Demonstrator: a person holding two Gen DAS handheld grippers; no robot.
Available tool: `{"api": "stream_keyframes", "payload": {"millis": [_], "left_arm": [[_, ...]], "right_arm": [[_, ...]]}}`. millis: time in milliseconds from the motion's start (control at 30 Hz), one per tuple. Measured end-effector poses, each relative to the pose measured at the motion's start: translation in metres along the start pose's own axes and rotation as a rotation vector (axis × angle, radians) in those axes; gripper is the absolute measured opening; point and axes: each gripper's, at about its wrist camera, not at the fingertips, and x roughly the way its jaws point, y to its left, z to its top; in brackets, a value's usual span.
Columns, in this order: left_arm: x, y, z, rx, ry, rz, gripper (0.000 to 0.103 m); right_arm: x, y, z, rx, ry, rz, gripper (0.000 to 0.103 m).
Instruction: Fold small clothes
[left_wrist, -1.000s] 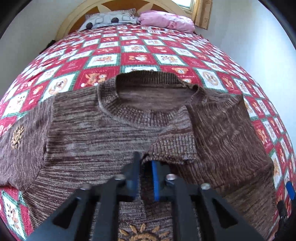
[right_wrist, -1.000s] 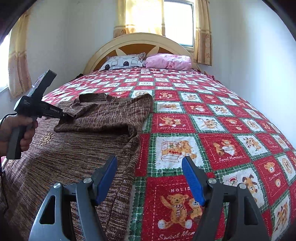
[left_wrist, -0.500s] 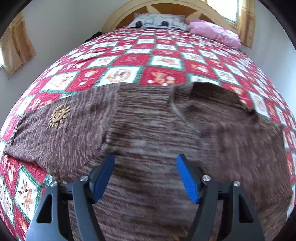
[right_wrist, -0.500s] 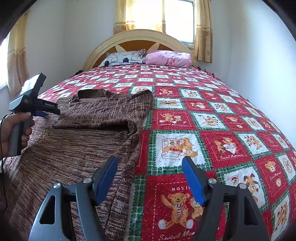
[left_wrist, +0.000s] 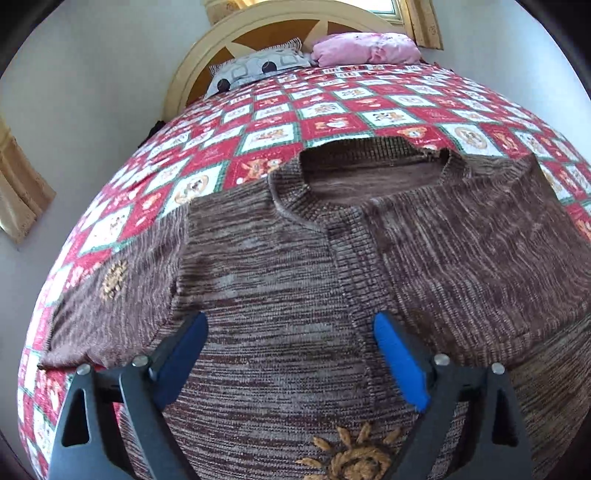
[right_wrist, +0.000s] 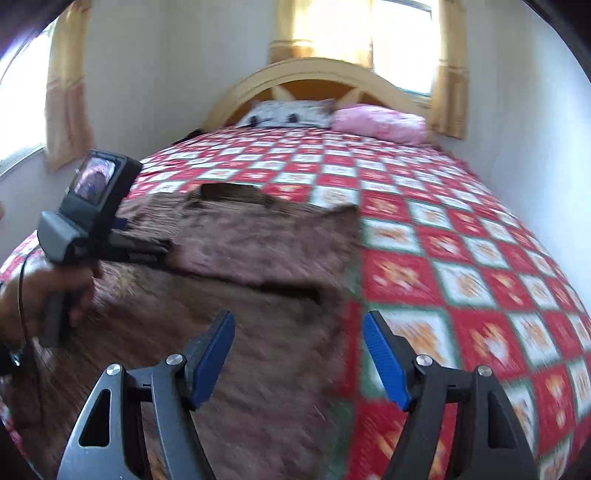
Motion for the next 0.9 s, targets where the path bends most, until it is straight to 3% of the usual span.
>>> {"api": "stream_keyframes", "payload": {"millis": [133, 267, 400, 533, 700, 900], "left_arm": [[0.002, 0.005, -0.003, -0.030, -0.004, -0.030, 0.098], [0.000, 0.009, -0.011, -0.070, 0.006, -0.066, 0.101], [0.003, 0.010, -0.012, -0.090, 0.013, -0.095, 0.101], [0.003, 0.014, -0.015, -0.098, 0.018, -0.121, 0.102], [0.005, 0.024, -0.019, -0.129, 0.028, -0.159, 0.103], [0.007, 0.025, -0.019, -0.130, 0.032, -0.167, 0.103]], "right_arm": [[0.053, 0.002, 0.028, 0.037, 0.085, 0.064, 0.072], [0.091, -0.012, 0.014, 0.154, 0.238, 0.061, 0.072], [0.082, -0.005, 0.005, 0.138, 0.229, 0.061, 0.073], [0.079, 0.009, 0.008, 0.042, 0.257, 0.011, 0.073], [0.060, 0.025, 0.034, 0.041, 0.146, -0.019, 0.072], [0.084, 0.060, 0.054, -0.019, 0.145, -0.002, 0.073]]}}
